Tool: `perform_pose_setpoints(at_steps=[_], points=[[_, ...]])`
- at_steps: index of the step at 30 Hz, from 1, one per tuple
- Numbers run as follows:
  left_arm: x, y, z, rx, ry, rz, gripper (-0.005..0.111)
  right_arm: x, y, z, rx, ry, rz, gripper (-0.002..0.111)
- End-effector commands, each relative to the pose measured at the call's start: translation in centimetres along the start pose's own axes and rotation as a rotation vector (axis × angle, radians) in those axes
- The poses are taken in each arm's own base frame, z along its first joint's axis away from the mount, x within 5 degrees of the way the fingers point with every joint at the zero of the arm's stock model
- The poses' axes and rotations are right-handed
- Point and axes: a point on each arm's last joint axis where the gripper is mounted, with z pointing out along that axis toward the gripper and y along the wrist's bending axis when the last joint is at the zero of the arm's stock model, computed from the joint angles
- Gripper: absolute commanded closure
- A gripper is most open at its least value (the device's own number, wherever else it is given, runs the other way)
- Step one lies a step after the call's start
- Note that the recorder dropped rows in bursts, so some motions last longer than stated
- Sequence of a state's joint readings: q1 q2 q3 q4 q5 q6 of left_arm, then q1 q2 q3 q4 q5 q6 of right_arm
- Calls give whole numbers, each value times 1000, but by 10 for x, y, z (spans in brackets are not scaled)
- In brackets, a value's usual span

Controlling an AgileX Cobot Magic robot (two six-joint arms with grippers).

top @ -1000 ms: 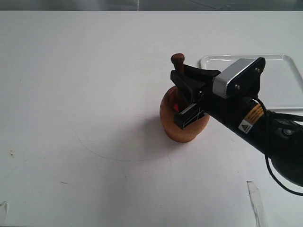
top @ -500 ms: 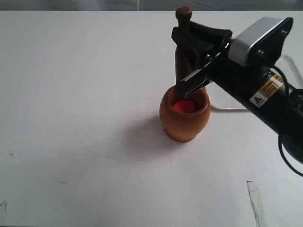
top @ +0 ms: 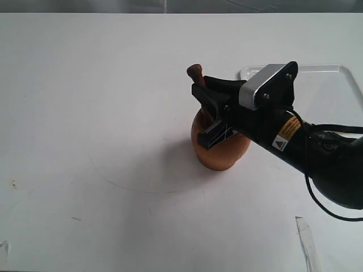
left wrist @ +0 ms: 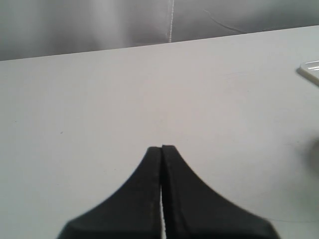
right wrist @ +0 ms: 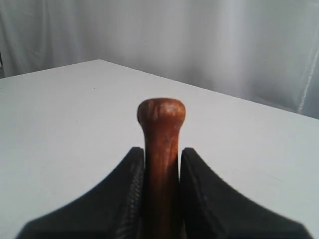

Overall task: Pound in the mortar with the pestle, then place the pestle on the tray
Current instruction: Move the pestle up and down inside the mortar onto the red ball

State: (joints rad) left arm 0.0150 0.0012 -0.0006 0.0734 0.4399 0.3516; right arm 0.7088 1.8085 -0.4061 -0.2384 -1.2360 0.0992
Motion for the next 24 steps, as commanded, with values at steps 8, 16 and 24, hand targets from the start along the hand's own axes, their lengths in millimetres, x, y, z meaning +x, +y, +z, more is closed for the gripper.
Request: perform_pose_setpoints(at_steps=[8,16,24], points=[[0,-1,0,8,-7,-12,107,-87,7,-30,19,-315,-146,108],[0,-1,0,8,-7,-12,107,-44,3,-33,63,-144,-170,108],[0,-1,0,8,-7,-12,107,14,-1,-14,41,77,-131,108]])
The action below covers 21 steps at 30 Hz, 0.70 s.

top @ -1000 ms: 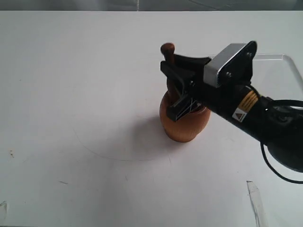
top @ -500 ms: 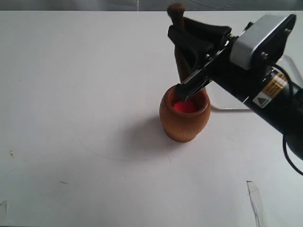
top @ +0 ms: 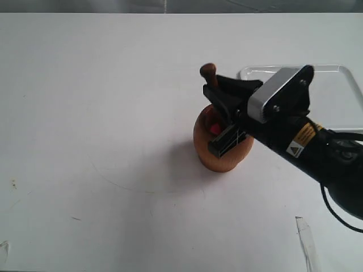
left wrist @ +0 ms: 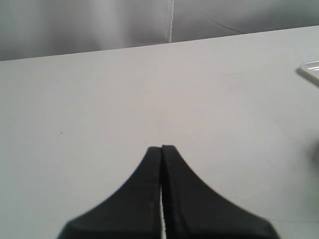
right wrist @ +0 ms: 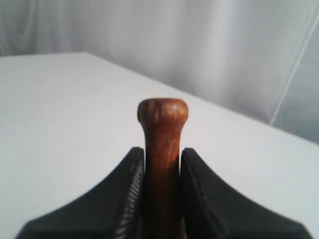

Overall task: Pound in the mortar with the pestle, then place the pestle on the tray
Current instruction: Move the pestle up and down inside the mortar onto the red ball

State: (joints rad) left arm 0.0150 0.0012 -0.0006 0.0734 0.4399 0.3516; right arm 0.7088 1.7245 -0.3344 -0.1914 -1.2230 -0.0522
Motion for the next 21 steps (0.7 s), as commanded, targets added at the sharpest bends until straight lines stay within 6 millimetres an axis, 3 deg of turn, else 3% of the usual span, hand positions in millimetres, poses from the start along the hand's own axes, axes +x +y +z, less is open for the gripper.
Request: perform_pose_setpoints(at_steps=[1,7,15,21], points=[[0,-1,0,8,-7,-12,107,25,1,8,-11,91,8,108],[0,-1,0,8,-7,-12,107,22,0,13,-4,72,6,108],[0,-1,0,8,-7,-12,107,-38,-5,6,6,-154,-36,108],[0,-1,0,8,-7,-12,107,-56,-3,-1,-15,-223,-52,108]])
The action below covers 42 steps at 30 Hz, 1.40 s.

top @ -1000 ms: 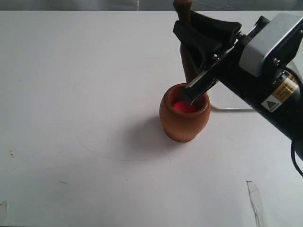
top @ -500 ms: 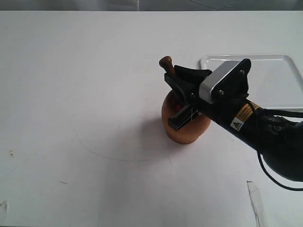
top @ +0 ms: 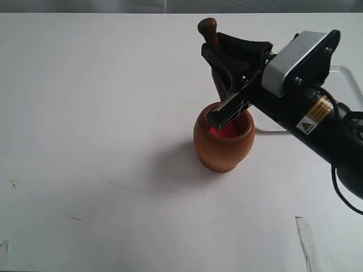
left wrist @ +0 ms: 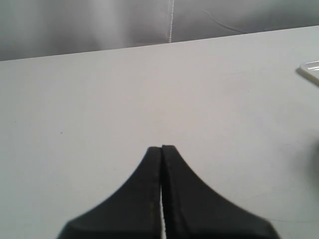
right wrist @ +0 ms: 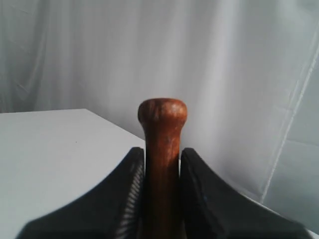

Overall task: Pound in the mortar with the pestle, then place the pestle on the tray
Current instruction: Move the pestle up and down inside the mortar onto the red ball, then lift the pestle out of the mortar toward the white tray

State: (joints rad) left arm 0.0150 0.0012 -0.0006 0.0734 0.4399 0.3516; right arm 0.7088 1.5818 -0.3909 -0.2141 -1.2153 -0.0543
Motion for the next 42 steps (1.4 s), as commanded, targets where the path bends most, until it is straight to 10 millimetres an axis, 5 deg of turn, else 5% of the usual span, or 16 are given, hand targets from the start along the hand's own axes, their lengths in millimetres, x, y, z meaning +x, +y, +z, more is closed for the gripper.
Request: perform_pose_setpoints(at_steps=[1,13,17,23,32,38,42], points=[[0,-1,0,8,-7,-12,107,-8,1,0,-17,-33,-3,108],[0,-1,0,8,-7,-12,107,59,9,5,-56,206,52,108],[0,-1,0,8,-7,-12,107,64,10,5,-60,221,55,108],[0,-1,0,8,-7,-12,107,37,4,6,-17,127,24,108],[0,-1,0,8,-7,-12,107,-60,-24,-19,261,-199,-168,108],[0,-1,0,8,-7,-12,107,-59,-51,-40,551,105,-340,108],[0,-1,0,8,-7,-12,107,-45,-56,-32,590,201,-321,108]])
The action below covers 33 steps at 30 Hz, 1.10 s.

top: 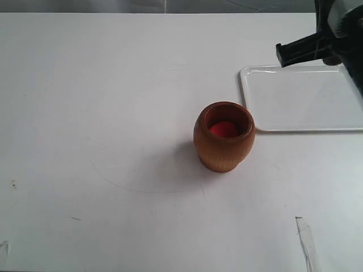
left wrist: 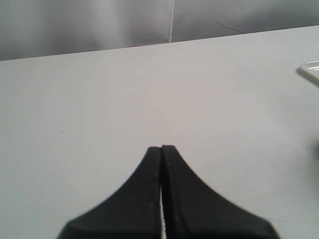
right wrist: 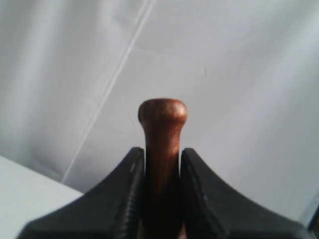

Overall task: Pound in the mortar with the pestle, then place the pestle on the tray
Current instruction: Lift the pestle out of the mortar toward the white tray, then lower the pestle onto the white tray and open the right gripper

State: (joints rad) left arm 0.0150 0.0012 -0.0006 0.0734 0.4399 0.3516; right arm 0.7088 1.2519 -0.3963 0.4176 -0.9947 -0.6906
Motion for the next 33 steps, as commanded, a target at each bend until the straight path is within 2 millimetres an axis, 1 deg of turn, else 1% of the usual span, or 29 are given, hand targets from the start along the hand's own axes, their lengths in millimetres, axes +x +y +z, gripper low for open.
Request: perform_pose_setpoints(at_steps=[1,3,6,7,8,9,11,12,13,14,15,16,17,18,19,20,21,22,25,28,33], points=[[0,-1,0,8,-7,-12,107,15,5,14,10,147,-52,108],[0,-1,0,8,-7,-12,107,22,12,27,-24,234,-69,108],[0,-1,0,8,-7,-12,107,29,14,58,-79,392,-9,108],[0,-1,0,8,-7,-12,107,35,11,76,-119,493,63,108],[0,-1,0,8,-7,-12,107,37,9,85,-146,541,102,108],[0,-1,0,8,-7,-12,107,44,4,100,-210,635,176,108],[0,-1,0,8,-7,-12,107,52,-4,117,-274,730,281,108],[0,-1,0,8,-7,-12,107,57,-6,121,-290,754,295,108],[0,-1,0,8,-7,-12,107,69,-7,125,-292,791,304,108],[0,-1,0,8,-7,-12,107,77,-7,126,-289,811,301,108],[0,-1,0,8,-7,-12,107,92,-5,127,-284,851,301,108],[0,-1,0,8,-7,-12,107,102,-4,127,-283,877,303,108],[0,-1,0,8,-7,-12,107,111,0,127,-288,904,304,108],[0,-1,0,8,-7,-12,107,127,5,128,-289,943,300,108],[0,-1,0,8,-7,-12,107,136,8,127,-289,964,297,108],[0,-1,0,8,-7,-12,107,151,13,126,-285,1000,290,108],[0,-1,0,8,-7,-12,107,158,16,126,-282,1014,286,108],[0,-1,0,8,-7,-12,107,169,19,125,-277,1037,280,108],[0,-1,0,8,-7,-12,107,186,25,122,-276,1077,272,108],[0,-1,0,8,-7,-12,107,195,28,120,-280,1101,269,108],[0,-1,0,8,-7,-12,107,194,28,120,-276,1098,268,108]])
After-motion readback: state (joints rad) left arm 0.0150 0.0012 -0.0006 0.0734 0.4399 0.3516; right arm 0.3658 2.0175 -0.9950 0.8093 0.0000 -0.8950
